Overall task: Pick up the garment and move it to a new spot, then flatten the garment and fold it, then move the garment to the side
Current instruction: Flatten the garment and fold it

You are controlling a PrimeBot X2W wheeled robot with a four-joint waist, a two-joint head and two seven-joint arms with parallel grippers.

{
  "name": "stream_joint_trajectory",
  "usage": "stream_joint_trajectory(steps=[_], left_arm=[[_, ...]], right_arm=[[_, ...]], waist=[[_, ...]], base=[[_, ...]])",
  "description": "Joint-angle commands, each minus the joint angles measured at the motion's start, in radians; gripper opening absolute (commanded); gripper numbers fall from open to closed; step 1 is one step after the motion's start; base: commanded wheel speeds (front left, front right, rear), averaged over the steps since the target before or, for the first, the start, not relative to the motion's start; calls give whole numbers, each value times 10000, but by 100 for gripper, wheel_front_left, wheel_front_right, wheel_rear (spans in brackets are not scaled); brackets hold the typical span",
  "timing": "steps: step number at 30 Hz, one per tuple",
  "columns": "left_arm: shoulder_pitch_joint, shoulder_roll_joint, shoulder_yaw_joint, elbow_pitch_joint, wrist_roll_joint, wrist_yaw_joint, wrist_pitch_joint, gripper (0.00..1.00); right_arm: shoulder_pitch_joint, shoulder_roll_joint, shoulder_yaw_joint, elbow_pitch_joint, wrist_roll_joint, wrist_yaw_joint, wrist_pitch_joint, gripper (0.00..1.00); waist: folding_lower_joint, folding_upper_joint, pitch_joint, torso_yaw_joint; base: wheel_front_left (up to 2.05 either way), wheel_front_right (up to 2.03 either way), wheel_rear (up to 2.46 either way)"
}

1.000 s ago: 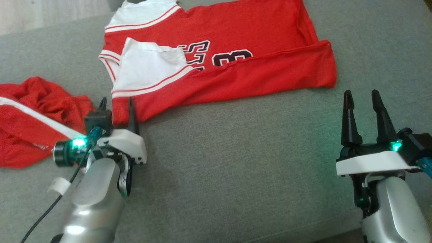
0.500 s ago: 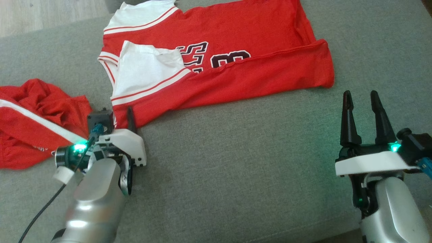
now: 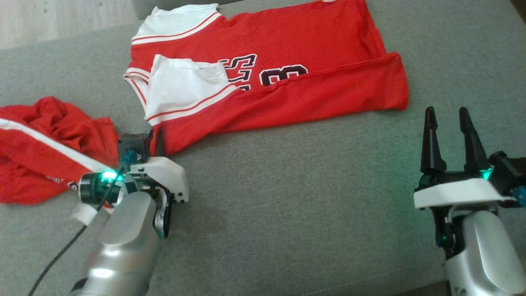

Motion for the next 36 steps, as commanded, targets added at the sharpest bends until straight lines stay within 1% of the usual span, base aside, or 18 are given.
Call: stream_joint_trajectory(steps=[1,4,5,11,17,25,30,36], left_arm=[[-155,95,199,-539,-58,15,-424,0],[-242,20,154,-1070,-62,-25,-940,0],[-242,20,154,-1070,-62,-25,-940,0],[-250,-126,-100,-2192,0,-56,-1411,0],[-176,-198,-495,-2829,96,-22,-1226,0],[-136,-181,-752,-3384,167,90,-1031,0],[-150,-122,-806,-3633,180,174,-939,0],[-222,-75,-866,-3777,177,230,-867,0]], right_arm=[[-507,16,44,-179,-325,-7,152,100],[-902,-1,-386,22,-737,-7,649,100],[-902,-1,-386,22,-737,-7,649,100],[-1893,-38,-1105,770,-1485,-7,1870,100],[-2814,-173,-1539,2386,-2372,-7,3003,100],[-3933,-241,-2363,4381,-3069,-7,3663,100],[-4455,-417,-2168,5353,-3313,-7,3816,100],[-4886,-944,-1301,6277,-3460,-7,3761,100]], waist=[[0,0,-27,108],[0,0,-1,283],[0,0,-1,283],[0,0,143,589],[0,0,310,840],[0,0,591,1075],[0,0,782,1185],[0,0,959,1322]], base=[[0,0,0],[0,0,0],[0,0,0],[0,0,0],[0,0,0],[0,0,0],[0,0,0],[0,0,0]])
